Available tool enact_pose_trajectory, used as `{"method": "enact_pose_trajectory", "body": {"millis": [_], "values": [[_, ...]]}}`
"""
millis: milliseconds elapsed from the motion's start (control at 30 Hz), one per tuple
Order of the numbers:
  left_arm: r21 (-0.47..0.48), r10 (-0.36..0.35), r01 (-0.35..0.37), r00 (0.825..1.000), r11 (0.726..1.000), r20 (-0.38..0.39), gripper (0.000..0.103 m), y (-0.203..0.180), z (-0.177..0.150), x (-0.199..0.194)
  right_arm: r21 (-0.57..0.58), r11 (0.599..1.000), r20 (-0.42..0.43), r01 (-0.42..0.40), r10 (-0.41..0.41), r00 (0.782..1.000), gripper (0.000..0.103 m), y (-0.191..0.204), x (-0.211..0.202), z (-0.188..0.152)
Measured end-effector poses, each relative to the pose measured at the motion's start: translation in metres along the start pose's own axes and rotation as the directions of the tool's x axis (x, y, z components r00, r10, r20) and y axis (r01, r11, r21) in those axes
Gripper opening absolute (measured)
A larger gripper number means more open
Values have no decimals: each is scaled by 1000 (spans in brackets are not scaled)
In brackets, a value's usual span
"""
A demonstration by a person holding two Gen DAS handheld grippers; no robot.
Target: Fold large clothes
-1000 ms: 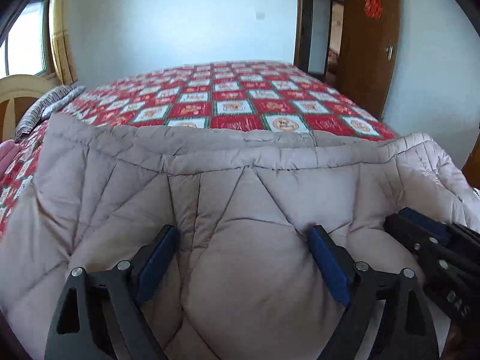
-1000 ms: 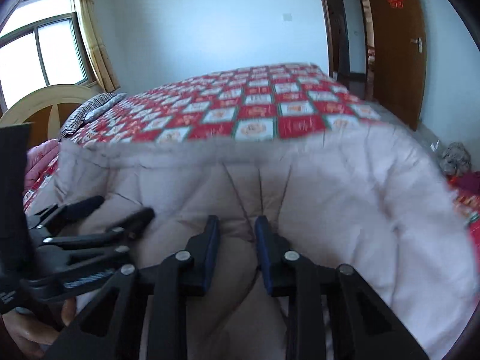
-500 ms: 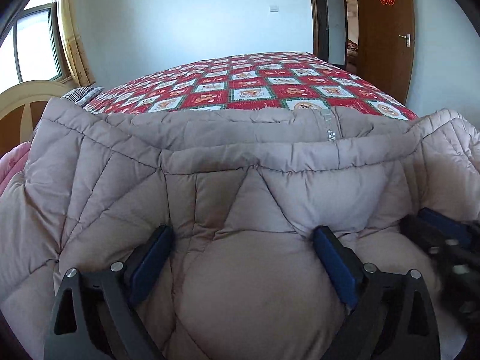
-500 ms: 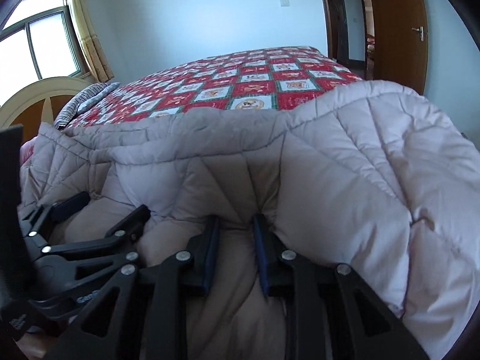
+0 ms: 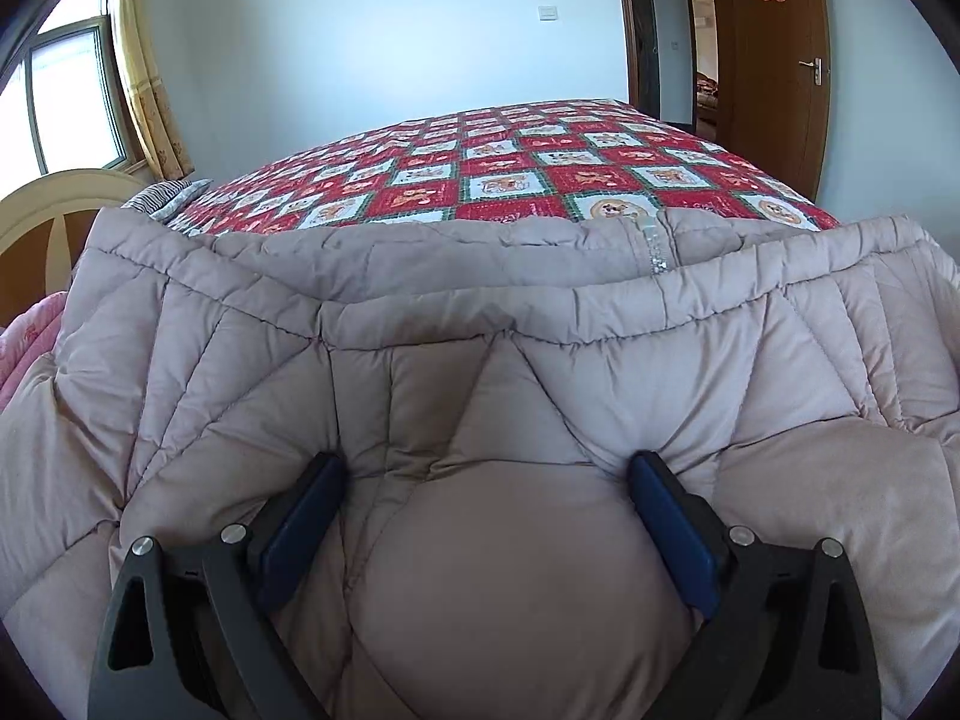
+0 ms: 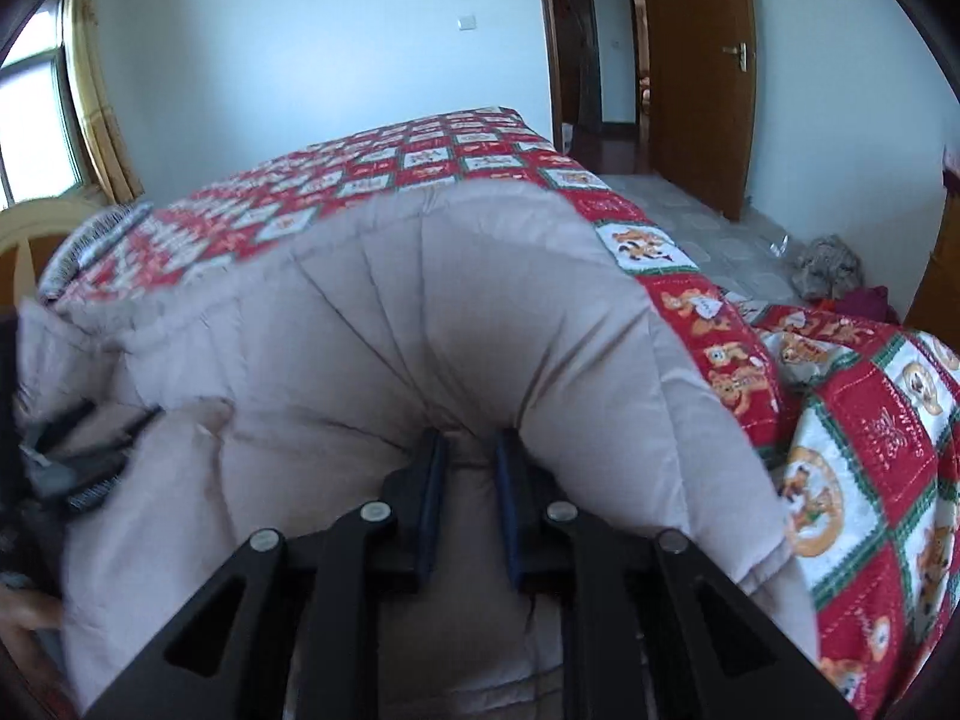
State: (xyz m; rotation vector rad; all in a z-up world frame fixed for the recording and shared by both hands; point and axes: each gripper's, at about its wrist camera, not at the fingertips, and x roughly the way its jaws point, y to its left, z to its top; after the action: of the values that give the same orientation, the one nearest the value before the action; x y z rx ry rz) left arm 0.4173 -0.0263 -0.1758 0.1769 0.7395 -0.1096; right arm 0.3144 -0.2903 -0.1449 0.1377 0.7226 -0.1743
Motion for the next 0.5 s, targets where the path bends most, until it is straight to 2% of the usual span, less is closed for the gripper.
{"method": "enact_pose_trajectory", "body": {"millis": [67,200,267,333,400,500], "values": [[1,1,-1,1000,1000,1,97,0,0,0,3,1000,-14,10,-10,1000,17,2,5,-1],[7,9,-9,1000,1000,1,97,0,0,-1,34,999,-21,-36,37,999,17,-3,6,-1],[10,9,-9,1000,1000,-1,97,0,0,-2,13,1000,-14,-10,10,1000,17,0,5,-1],[13,-22,22,999,1000,-26,97,4,0,-9,-25,999,-11,28,-28,1000,18,9,6,0],[9,-81,81,996,997,-38,97,14,-3,-30,-49,998,-5,45,-46,999,19,12,4,0],[-50,-112,112,994,992,13,97,45,-16,-74,-52,998,-21,42,-43,999,19,11,6,3]]}}
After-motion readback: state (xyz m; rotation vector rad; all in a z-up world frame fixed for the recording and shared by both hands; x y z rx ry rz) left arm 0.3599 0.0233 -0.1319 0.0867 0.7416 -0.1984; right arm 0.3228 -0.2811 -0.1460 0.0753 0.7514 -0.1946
